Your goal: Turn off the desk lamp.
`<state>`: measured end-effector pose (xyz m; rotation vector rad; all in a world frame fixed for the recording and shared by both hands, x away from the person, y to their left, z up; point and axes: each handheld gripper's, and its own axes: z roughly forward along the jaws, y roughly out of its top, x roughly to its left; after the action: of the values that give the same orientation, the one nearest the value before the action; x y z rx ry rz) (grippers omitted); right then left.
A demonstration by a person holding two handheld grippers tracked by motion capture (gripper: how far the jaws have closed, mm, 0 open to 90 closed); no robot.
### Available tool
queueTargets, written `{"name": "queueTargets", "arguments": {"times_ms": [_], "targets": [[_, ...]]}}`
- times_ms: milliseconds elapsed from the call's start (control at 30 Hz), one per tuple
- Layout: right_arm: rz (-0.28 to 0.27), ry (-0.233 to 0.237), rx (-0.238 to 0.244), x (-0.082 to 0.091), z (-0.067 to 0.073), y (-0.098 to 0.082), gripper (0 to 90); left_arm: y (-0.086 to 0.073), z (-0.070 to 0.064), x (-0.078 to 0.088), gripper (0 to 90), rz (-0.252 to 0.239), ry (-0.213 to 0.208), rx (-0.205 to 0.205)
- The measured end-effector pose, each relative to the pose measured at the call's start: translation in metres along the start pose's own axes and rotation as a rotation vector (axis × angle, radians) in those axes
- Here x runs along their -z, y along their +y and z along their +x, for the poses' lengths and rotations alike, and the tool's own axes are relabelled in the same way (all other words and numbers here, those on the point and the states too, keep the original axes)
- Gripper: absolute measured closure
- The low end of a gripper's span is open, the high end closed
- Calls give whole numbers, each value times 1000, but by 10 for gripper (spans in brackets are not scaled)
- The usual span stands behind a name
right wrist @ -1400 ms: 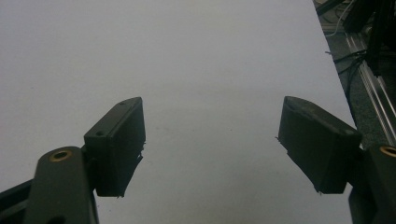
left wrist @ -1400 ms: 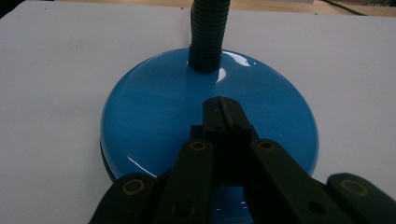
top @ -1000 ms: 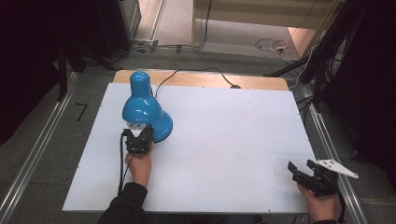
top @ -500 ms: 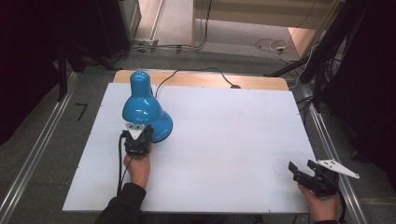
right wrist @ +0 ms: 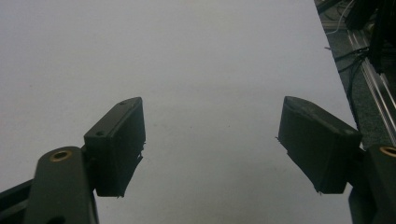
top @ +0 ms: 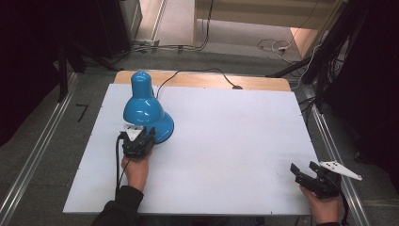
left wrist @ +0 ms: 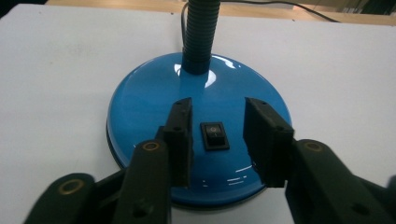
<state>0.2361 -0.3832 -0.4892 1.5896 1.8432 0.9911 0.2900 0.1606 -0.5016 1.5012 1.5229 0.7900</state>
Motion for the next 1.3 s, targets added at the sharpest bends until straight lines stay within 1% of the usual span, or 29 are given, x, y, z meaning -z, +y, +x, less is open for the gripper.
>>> {"name": "queueTargets", "arguments": {"times_ms": [67, 233, 367, 433, 500, 533, 667, 833, 900, 967, 1067, 1133, 1233, 1300], "targets": [[0, -1, 1, 0, 0, 0, 213, 0, 1, 2, 588, 2, 6, -11], [1, 0, 4, 0, 1, 0, 213, -1, 4, 6, 483, 12, 9, -16], [0, -2, 3, 0, 1, 0, 213, -2, 4, 8, 430, 23, -6, -40], [-2, -3, 2, 1, 1, 0, 213, -3, 4, 9, 397, 15, -9, -45], [-3, -4, 4, 1, 0, 0, 213, -3, 4, 11, 393, 8, -14, -54], [-2, -4, 2, 1, 1, 0, 213, -4, 4, 12, 390, 8, -8, -57], [-1, -3, 1, 1, 1, 0, 213, -5, 5, 13, 367, 12, -12, -54], [-2, -2, 2, 1, 1, 0, 213, -5, 6, 16, 346, 15, -35, -56], [-2, -4, 1, 1, 1, 0, 213, -4, 5, 18, 329, 12, -31, -54], [-3, -5, 0, 1, 1, 0, 213, -3, 5, 19, 319, 6, -36, -55], [-3, -5, -1, 1, 1, 0, 213, -3, 6, 21, 317, 5, -36, -58], [-2, -5, 2, 1, 1, 0, 213, -4, 8, 21, 315, 8, -39, -57], [-3, -5, 1, 1, 1, 0, 213, -5, 11, 22, 314, 8, -33, -50], [-3, -4, 1, 2, 1, 0, 213, -5, 14, 24, 298, 8, -26, -47]]}}
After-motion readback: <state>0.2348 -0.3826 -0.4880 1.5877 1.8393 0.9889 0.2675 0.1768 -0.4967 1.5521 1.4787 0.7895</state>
